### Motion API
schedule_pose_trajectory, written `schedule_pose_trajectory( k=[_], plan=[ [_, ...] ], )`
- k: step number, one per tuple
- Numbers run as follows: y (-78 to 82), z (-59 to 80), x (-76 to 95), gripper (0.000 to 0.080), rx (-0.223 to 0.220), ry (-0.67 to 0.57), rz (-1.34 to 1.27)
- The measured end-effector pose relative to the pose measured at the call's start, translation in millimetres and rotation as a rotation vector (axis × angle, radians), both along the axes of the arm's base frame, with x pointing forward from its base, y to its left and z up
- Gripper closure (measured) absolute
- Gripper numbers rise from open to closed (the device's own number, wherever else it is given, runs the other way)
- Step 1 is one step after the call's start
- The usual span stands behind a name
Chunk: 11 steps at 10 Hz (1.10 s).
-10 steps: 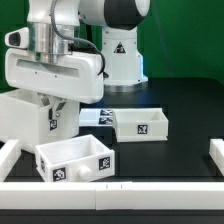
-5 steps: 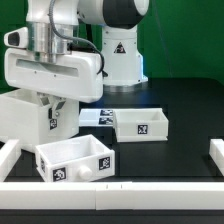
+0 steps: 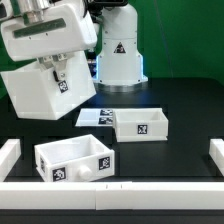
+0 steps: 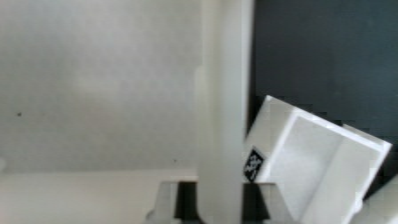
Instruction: Assemble drawer
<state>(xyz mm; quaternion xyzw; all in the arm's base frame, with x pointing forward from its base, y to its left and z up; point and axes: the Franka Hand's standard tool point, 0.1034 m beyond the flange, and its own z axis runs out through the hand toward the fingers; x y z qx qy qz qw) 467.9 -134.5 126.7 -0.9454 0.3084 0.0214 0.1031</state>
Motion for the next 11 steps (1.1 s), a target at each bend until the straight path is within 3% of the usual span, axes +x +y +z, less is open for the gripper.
schedule_pose_trajectory(
  k=[1,3,5,6,7,11],
  plan=[
    [2.5,-2.1,-4.3,0.0768,0.064,0.073,0.008],
    [-0.5,-1.0,-5.8,0.0768,0.128,0.179,0.095],
    [-3.6,14.3,6.9,0.0768,0.185,0.265,0.278],
    [-2.3,11.3,6.5,0.0768,0.208,0.259,0.361],
    [-1.9,11.5,-0.2,0.0768,0.282,0.285,0.422],
    [2.4,4.5,-7.8,0.0768,0.418,0.557,0.447]
  ],
)
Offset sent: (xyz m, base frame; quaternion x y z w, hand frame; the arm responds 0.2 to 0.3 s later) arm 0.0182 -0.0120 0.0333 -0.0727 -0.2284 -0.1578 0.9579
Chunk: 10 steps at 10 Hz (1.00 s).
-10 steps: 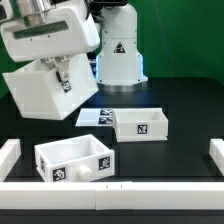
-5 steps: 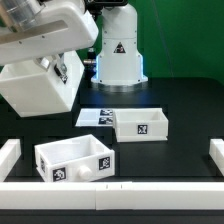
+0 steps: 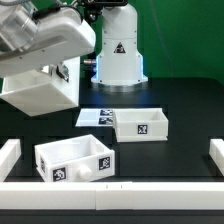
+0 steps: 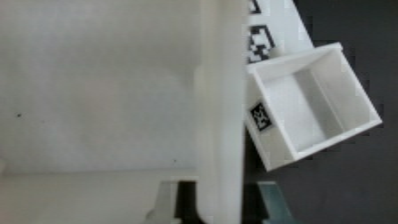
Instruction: Assemble drawer
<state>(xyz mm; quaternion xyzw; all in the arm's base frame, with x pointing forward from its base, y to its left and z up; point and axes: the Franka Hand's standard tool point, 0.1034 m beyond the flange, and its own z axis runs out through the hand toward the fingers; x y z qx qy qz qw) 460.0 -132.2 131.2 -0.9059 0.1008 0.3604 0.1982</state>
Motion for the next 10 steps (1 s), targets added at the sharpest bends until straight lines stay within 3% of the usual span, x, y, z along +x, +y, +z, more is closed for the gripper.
schedule_pose_trajectory(
  k=[1,3,6,10],
  plan=[
    [2.9,-0.1,0.6,0.0768,0.031,0.131,0.021],
    [5.7,-11.2,3.7,0.0768,0.014,0.256,0.08],
    [1.9,-16.9,0.5,0.0768,0.024,0.292,0.075],
    [-6.3,-50.5,-1.4,0.0768,-0.037,0.357,0.035]
  ],
)
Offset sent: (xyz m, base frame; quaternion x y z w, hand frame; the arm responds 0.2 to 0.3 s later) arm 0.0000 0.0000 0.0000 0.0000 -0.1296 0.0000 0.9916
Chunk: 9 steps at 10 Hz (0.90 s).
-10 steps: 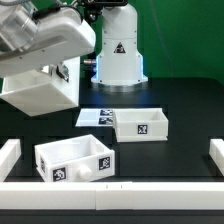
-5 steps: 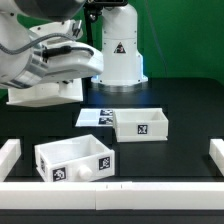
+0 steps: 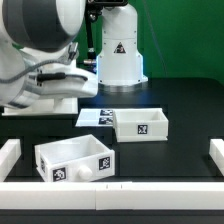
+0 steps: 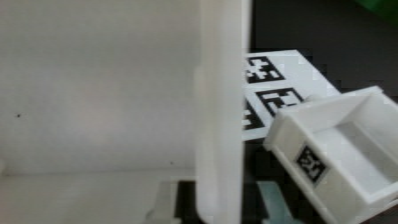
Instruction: Assemble drawer
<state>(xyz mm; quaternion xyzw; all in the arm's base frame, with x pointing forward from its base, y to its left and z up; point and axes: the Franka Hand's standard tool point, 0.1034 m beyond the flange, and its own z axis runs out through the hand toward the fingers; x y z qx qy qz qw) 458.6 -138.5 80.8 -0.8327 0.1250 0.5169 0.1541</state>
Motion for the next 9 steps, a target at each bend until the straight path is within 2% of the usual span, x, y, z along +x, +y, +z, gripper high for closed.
schedule_pose_trajectory(
  k=[1,6,9],
  plan=[
    [-0.3,-3.9,-2.0,0.0768,-0.012,0.012,-0.005],
    [-2.3,-6.3,-4.1,0.0768,-0.013,0.018,-0.01],
    [-4.6,-30.7,-5.1,0.0768,-0.083,0.097,-0.079]
  ],
)
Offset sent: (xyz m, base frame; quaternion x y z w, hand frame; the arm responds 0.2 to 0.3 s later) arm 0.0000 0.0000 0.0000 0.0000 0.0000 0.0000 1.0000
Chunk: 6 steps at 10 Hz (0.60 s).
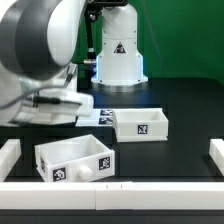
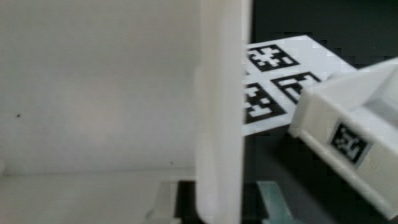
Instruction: Assemble drawer
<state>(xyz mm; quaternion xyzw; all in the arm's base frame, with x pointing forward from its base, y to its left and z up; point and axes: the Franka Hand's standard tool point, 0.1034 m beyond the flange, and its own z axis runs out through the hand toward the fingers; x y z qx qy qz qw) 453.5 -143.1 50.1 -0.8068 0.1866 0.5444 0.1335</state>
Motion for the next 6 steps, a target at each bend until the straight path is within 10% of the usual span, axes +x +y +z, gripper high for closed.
schedule_pose_trajectory(
  k=[6],
  plan=[
    [4.1,-15.5,-2.3,0.0768,-0.039,0.02,-0.014]
  ],
)
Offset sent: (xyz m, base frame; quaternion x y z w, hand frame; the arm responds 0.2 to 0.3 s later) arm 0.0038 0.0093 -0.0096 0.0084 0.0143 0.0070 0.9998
